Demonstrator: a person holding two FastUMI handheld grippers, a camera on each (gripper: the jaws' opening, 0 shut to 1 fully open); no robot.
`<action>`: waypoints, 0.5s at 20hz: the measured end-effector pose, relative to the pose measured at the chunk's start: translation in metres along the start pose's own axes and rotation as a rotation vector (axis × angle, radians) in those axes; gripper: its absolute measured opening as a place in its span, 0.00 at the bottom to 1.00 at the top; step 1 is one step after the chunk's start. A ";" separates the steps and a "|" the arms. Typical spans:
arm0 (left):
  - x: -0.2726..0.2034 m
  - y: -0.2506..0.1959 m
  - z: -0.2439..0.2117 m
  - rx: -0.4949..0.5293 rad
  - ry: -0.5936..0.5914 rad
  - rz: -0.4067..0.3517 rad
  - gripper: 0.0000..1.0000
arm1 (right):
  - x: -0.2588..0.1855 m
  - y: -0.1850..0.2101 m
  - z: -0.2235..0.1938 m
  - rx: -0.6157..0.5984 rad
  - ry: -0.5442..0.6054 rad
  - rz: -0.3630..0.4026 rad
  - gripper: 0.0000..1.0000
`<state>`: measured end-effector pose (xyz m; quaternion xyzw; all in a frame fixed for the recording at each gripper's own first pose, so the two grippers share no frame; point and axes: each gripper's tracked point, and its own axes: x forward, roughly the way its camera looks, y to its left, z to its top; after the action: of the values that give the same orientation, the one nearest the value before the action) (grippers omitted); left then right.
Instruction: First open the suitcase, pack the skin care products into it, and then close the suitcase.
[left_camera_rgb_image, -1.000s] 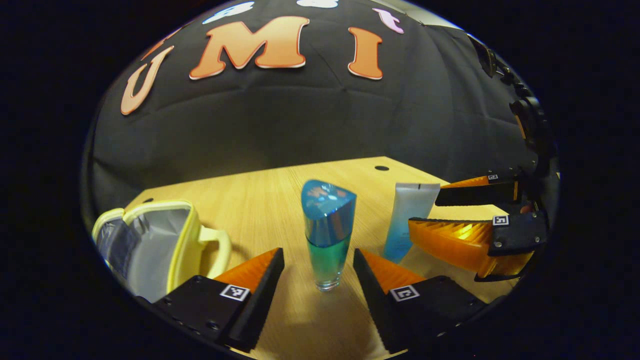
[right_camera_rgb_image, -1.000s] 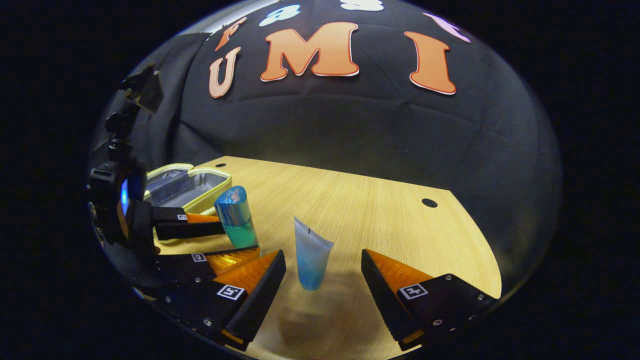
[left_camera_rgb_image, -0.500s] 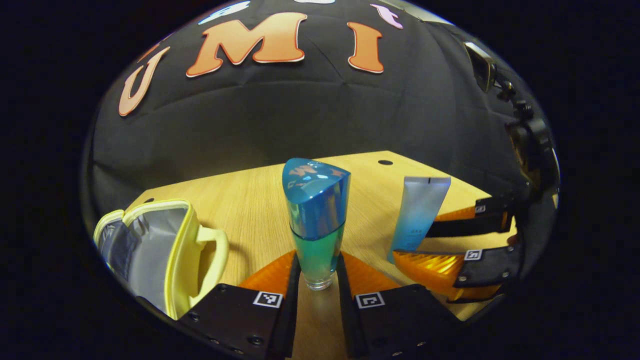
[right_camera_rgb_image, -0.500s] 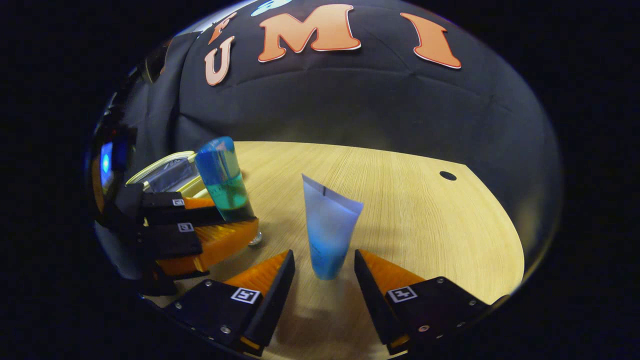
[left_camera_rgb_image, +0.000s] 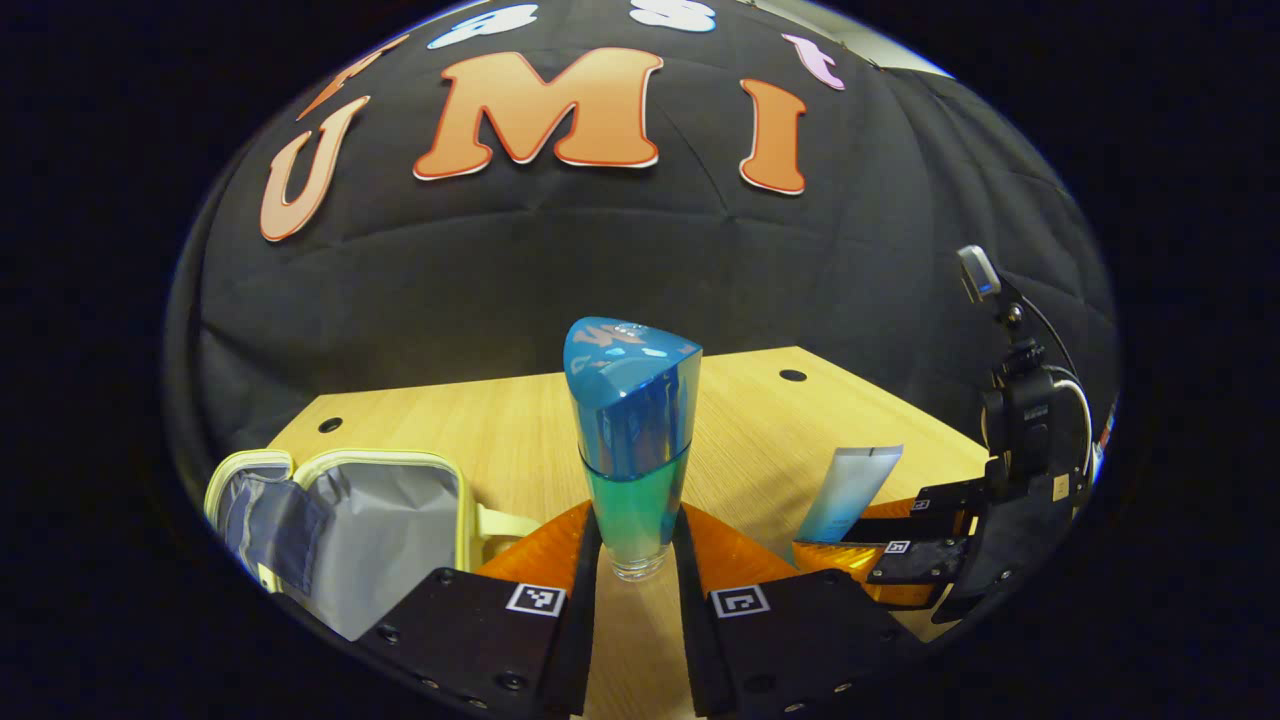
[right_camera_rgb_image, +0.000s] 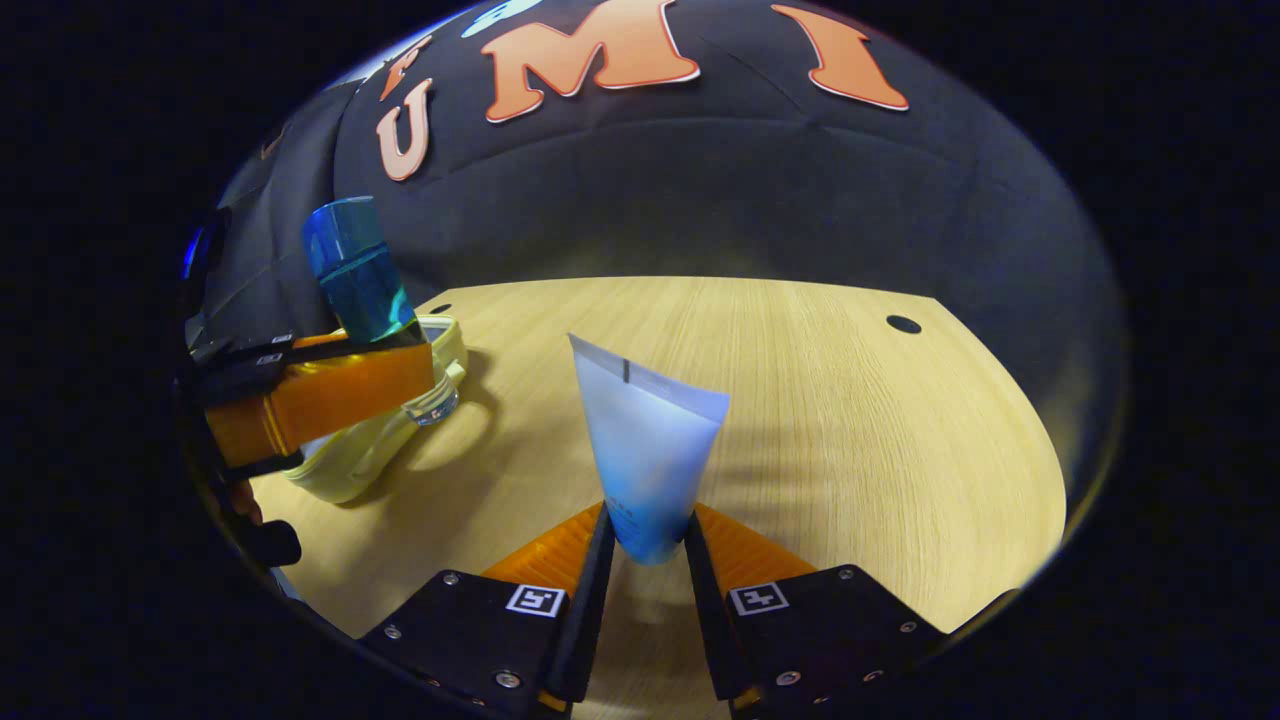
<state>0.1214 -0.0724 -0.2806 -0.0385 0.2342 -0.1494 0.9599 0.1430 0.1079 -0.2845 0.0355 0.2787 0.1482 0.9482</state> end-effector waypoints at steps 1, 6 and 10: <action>-0.005 0.008 0.007 0.016 -0.005 0.017 0.38 | -0.006 0.005 0.007 -0.009 -0.007 0.008 0.46; -0.037 0.037 0.039 0.047 -0.021 0.044 0.39 | -0.037 0.021 0.056 -0.055 -0.065 -0.010 0.46; -0.063 0.069 0.057 0.064 -0.039 0.075 0.38 | -0.056 0.037 0.087 -0.075 -0.105 -0.005 0.46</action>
<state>0.1127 0.0125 -0.2119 -0.0019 0.2120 -0.1197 0.9699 0.1352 0.1277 -0.1765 0.0069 0.2230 0.1541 0.9625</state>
